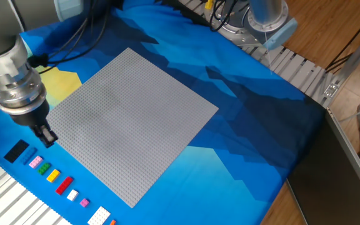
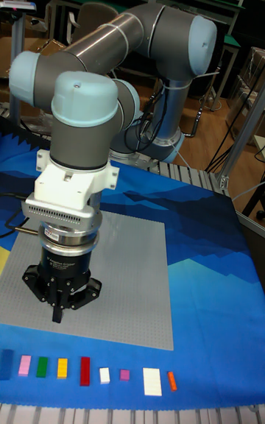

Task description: Stack small Lego blocks one on top of the other

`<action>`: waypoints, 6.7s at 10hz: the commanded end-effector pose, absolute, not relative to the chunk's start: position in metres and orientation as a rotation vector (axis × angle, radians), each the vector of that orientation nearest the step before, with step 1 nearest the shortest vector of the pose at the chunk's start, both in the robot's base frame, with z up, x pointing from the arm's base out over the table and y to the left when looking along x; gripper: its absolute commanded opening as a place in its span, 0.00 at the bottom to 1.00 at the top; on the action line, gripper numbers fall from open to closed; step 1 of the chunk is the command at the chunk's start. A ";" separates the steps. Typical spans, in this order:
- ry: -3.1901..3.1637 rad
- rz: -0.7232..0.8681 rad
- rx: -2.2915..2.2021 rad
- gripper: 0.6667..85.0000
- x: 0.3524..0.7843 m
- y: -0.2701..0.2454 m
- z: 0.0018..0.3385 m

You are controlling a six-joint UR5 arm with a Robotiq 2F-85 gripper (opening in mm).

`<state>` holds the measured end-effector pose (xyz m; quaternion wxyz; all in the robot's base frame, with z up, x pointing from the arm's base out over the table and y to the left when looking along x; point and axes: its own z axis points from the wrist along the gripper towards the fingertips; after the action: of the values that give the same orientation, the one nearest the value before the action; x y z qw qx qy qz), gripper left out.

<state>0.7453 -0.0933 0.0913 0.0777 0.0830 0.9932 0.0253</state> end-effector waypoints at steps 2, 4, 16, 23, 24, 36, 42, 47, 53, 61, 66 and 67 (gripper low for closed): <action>2.989 0.009 0.135 0.00 0.763 -0.128 0.088; 3.062 0.015 0.052 0.00 0.782 -0.165 0.090; 3.026 0.037 -0.065 0.06 0.829 -0.187 0.065; 3.079 0.044 0.011 0.00 0.816 -0.188 0.060; 3.087 0.083 0.036 0.00 0.813 -0.182 0.059; 3.015 0.114 -0.169 0.43 0.811 -0.192 0.042; 2.998 0.091 -0.206 0.51 0.805 -0.199 0.030; 3.009 0.080 -0.217 0.50 0.799 -0.202 0.021; 3.037 0.106 -0.205 0.55 0.793 -0.196 0.014; 3.027 0.099 -0.237 0.55 0.798 -0.197 0.007; 3.023 0.109 -0.243 0.54 0.799 -0.196 0.005; 3.021 0.111 -0.245 0.54 0.800 -0.195 0.005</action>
<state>0.7981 -0.1971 0.0045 0.0503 -0.0819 0.9949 0.0298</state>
